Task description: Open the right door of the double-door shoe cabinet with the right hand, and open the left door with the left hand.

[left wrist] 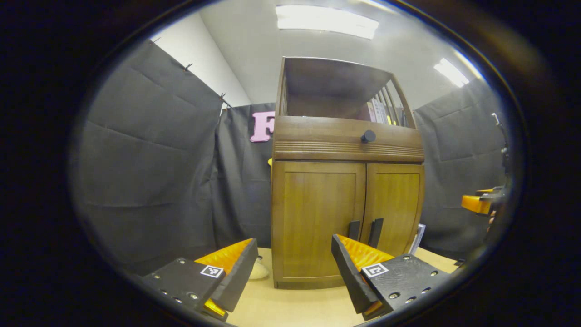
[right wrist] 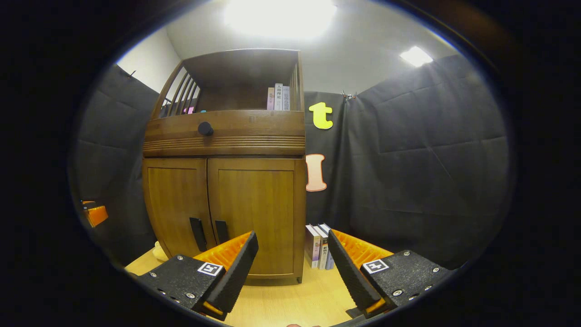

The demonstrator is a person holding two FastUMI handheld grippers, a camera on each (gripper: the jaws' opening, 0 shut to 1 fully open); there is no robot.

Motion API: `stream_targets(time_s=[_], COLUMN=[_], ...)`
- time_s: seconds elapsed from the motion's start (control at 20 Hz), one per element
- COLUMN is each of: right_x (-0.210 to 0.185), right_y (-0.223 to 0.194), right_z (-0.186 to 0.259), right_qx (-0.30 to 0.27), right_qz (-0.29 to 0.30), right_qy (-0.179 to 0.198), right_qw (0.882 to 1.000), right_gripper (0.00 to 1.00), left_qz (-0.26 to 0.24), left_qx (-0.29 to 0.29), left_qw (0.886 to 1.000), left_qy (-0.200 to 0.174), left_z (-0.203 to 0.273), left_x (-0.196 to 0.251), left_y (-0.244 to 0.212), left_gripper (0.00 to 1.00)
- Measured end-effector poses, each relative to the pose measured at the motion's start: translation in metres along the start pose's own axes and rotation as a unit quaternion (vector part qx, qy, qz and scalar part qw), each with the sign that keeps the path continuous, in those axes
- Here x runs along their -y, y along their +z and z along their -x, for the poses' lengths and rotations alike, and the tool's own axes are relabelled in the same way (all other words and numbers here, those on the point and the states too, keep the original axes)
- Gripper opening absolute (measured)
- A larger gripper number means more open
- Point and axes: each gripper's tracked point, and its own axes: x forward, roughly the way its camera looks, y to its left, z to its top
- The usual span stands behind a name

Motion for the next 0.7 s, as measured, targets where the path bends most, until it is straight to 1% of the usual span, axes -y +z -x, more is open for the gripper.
stream_targets(time_s=[0.1,0.15,0.2,0.35,0.4,0.45,0.5,0.7], right_x=[-0.005,-0.006,-0.008,-0.024,-0.03,-0.037,-0.046,-0.082], right_y=[0.0,-0.001,-0.002,-0.003,-0.002,-0.003,-0.002,-0.001], right_z=[-0.001,-0.002,-0.005,-0.015,-0.02,-0.028,-0.035,-0.071], right_qx=[0.001,0.0,-0.001,-0.004,-0.003,-0.003,-0.002,0.006], right_qz=[-0.001,0.0,0.0,-0.006,-0.009,-0.011,-0.012,-0.02], right_qy=[0.003,0.004,0.007,0.022,0.029,0.036,0.044,0.074], right_qw=[1.0,1.0,1.0,1.0,1.0,0.999,0.999,0.997], right_gripper=[0.96,0.92,0.96,0.95,0.96,0.92,0.95,0.96], left_qz=[0.001,0.001,0.002,0.009,0.01,0.011,0.012,0.018], left_qx=[-0.004,-0.007,-0.01,-0.017,-0.021,-0.025,-0.03,-0.049], left_qw=[1.0,1.0,1.0,1.0,1.0,1.0,0.999,0.999], left_qy=[-0.003,-0.004,-0.004,-0.006,-0.005,-0.003,-0.001,0.012], left_z=[-0.001,-0.003,-0.005,-0.007,-0.007,-0.007,-0.008,-0.007], left_x=[-0.001,-0.002,-0.003,0.0,0.0,-0.001,0.0,-0.002], left_y=[-0.005,-0.008,-0.011,-0.021,-0.025,-0.026,-0.03,-0.034], left_gripper=[0.98,0.98,0.98,0.99,0.94,0.99,0.98,0.99])
